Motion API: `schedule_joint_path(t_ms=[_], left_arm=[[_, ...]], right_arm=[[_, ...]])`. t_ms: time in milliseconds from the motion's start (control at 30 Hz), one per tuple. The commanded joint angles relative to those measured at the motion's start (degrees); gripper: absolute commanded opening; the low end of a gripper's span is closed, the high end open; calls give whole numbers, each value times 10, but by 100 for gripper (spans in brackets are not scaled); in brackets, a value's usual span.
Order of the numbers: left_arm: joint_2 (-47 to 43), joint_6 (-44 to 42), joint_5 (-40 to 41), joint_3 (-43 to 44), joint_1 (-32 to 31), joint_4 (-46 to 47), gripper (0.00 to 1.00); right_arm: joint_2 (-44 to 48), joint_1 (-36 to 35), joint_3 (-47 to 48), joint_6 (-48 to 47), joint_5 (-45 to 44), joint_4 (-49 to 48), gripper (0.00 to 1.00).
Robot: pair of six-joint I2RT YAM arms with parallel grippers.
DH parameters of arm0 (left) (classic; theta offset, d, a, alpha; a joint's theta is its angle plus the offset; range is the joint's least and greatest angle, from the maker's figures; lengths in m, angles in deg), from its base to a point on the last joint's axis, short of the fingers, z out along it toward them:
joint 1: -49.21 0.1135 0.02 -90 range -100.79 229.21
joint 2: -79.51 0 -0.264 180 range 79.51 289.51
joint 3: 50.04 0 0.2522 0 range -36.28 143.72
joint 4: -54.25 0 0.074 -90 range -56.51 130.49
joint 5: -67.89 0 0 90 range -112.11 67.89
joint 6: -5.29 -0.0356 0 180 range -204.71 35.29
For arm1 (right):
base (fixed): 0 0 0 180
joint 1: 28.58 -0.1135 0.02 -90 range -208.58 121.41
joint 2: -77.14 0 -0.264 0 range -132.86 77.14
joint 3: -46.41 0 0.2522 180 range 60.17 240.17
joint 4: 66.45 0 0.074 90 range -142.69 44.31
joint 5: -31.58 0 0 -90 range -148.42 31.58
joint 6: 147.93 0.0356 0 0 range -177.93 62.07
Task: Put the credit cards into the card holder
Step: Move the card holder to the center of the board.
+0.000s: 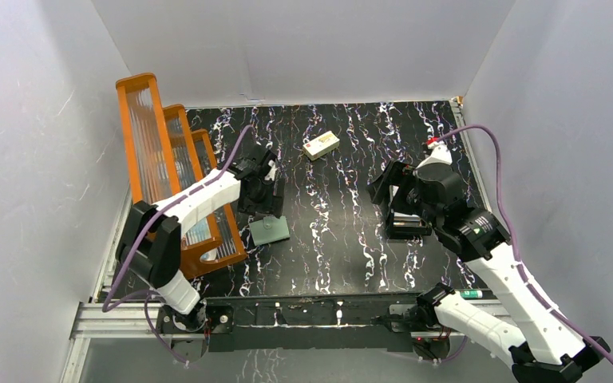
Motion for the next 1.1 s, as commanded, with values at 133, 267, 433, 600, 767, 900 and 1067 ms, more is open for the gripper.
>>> schedule_joint_path(t_ms=[133, 267, 433, 600, 767, 900, 1067], left_arm=[[66, 42, -22, -29, -28, 44, 73], [90, 46, -59, -33, -45, 87, 72], [89, 54, -137, -13, -89, 146, 63], [14, 80, -180, -7, -101, 201, 60], [-86, 76, -107, -7, -100, 179, 67], [-171, 57, -42, -13, -100, 144, 73], [-274, 38, 18, -14, -100, 106, 83]], right_arm=[[17, 3, -1, -23, 22, -43, 98], [18, 3, -5, -25, 27, -41, 98], [20, 3, -11, -24, 33, -35, 98], [10, 3, -32, -14, 71, -38, 93], [-46, 3, -47, -7, 126, -48, 75], [-111, -9, -52, 9, 152, -68, 62], [-197, -88, -34, 53, 94, -90, 48]])
